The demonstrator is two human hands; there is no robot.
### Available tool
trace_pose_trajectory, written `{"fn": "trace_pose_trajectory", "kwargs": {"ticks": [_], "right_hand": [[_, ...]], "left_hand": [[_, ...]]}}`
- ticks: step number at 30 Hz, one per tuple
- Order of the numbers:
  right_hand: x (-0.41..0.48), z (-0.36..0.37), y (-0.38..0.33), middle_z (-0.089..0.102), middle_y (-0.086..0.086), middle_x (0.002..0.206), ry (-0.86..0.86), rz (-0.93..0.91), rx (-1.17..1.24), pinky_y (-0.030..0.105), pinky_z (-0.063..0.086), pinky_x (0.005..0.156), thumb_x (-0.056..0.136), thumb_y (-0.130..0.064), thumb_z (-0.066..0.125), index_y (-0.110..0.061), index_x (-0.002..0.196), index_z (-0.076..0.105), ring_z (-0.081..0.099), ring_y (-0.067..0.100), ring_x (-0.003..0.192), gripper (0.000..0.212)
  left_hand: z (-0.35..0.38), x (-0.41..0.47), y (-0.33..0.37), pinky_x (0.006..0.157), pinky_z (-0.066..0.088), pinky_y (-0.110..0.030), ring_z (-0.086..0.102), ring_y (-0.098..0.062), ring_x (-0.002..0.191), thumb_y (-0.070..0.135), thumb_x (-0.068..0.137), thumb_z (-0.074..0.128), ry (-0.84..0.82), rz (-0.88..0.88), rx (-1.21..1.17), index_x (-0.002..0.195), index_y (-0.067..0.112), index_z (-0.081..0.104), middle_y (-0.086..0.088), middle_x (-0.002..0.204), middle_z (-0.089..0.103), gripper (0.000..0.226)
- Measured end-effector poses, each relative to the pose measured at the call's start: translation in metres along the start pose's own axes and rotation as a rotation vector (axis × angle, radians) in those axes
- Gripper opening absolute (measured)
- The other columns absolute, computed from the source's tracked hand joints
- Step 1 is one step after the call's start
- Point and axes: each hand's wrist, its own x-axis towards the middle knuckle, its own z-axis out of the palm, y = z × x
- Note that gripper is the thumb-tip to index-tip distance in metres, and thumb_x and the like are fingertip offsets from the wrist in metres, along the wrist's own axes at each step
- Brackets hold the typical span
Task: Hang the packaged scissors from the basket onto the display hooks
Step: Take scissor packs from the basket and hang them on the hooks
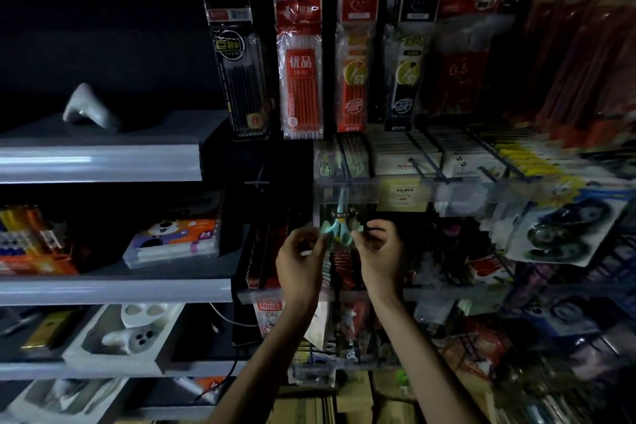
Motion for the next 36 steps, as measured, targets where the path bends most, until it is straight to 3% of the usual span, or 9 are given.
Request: {"fn": "trace_pose_trajectory", "kwargs": {"ticks": [3,9,15,18,20,24,29,36], "right_hand": [[0.003,0.003,-0.001,0.062,-0.003,0.096,0.02,-0.004,0.021,0.022,0.046,0.075,0.087,-0.014,0.079,-0.009,0.108,0.063,0.063,0.013,0.089,0.027],[0.006,0.008,0.007,0.066,0.006,0.125,0.01,0.023,-0.044,0.041,0.053,0.097,0.089,-0.026,0.078,-0.015,0.13,0.064,0.062,0.02,0.114,0.045],[0.007,0.009,0.008,0.073,0.001,0.104,0.021,0.045,0.037,0.03,0.057,0.081,0.088,-0.021,0.08,-0.009,0.126,0.07,0.072,0.014,0.091,0.041],[0.01,0.013,0.006,0.072,0.0,0.1,0.033,0.063,0.075,0.033,0.06,0.081,0.085,-0.016,0.082,-0.007,0.121,0.072,0.072,0.01,0.086,0.039],[0.015,0.015,0.003,0.072,-0.001,0.097,0.044,0.049,0.087,0.026,0.058,0.076,0.085,-0.013,0.082,-0.006,0.119,0.072,0.07,0.005,0.083,0.037],[0.02,0.018,0.003,0.074,0.004,0.102,0.042,0.043,0.08,0.026,0.056,0.078,0.084,-0.016,0.083,-0.007,0.119,0.073,0.07,0.01,0.086,0.038],[0.018,0.014,0.01,0.07,0.006,0.105,0.036,0.061,0.067,0.006,0.048,0.065,0.084,-0.012,0.082,-0.003,0.117,0.07,0.062,-0.004,0.082,0.036],[0.019,0.006,0.012,0.068,-0.006,0.083,0.029,0.03,0.093,0.018,0.052,0.066,0.082,-0.012,0.085,-0.019,0.089,0.064,0.067,0.003,0.074,0.023]], "left_hand": [[-0.001,0.004,-0.003,0.078,0.058,-0.028,0.069,-0.001,0.089,0.038,0.091,0.081,0.007,0.023,0.055,0.095,0.029,0.073,0.012,0.095,0.073,0.013],[0.0,0.005,-0.003,0.081,0.057,-0.016,0.068,0.004,0.098,0.028,0.095,0.078,0.01,0.001,0.007,0.117,0.024,0.069,0.013,0.107,0.072,0.025],[0.003,0.005,-0.005,0.084,0.06,-0.025,0.071,0.002,0.097,0.029,0.094,0.079,0.046,-0.011,-0.006,0.109,0.024,0.076,0.015,0.1,0.076,0.016],[0.005,0.007,-0.004,0.086,0.06,-0.026,0.07,0.002,0.097,0.027,0.093,0.079,0.044,-0.016,-0.046,0.107,0.022,0.077,0.015,0.098,0.077,0.014],[0.006,0.01,-0.001,0.087,0.06,-0.027,0.071,0.001,0.096,0.027,0.093,0.08,0.042,-0.014,-0.052,0.104,0.024,0.076,0.014,0.097,0.077,0.012],[0.009,0.013,-0.001,0.086,0.061,-0.029,0.071,-0.001,0.094,0.028,0.093,0.079,0.056,-0.027,-0.037,0.1,0.033,0.072,0.013,0.096,0.076,0.011],[0.01,0.009,-0.009,0.085,0.062,-0.03,0.071,0.001,0.095,0.033,0.09,0.081,0.052,-0.049,0.0,0.102,0.026,0.074,0.014,0.097,0.076,0.016],[0.008,0.004,-0.006,0.076,0.056,-0.025,0.068,0.0,0.089,0.037,0.091,0.08,0.055,-0.027,0.064,0.095,0.028,0.073,0.013,0.092,0.073,0.012]]}}
